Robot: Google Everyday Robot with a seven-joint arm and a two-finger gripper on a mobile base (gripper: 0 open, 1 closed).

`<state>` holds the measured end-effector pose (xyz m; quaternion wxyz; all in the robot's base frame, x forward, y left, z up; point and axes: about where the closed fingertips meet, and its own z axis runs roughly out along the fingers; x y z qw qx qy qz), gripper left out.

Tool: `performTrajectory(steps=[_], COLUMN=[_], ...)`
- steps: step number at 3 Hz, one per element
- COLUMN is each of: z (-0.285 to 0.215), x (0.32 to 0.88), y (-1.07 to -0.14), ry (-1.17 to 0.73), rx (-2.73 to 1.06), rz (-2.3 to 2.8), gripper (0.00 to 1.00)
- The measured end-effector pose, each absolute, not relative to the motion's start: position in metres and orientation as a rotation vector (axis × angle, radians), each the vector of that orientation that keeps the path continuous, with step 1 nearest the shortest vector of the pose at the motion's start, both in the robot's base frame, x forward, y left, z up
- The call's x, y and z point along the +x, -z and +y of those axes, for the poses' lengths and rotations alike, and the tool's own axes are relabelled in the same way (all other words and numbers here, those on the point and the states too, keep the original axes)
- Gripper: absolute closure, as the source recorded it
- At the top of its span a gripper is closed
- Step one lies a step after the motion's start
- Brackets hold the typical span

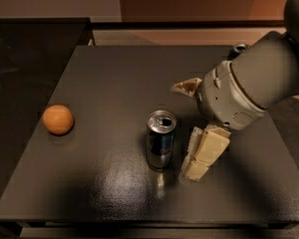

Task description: Knock redbull can over

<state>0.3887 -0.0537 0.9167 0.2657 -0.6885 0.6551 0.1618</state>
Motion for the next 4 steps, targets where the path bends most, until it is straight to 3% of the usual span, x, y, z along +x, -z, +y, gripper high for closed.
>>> performTrajectory(steps=[4], z=[-0.024], x=[0.388], y=[-0.903], ry=[-0.711], rx=[-1.76], rz=[1.678], gripper=[0.02])
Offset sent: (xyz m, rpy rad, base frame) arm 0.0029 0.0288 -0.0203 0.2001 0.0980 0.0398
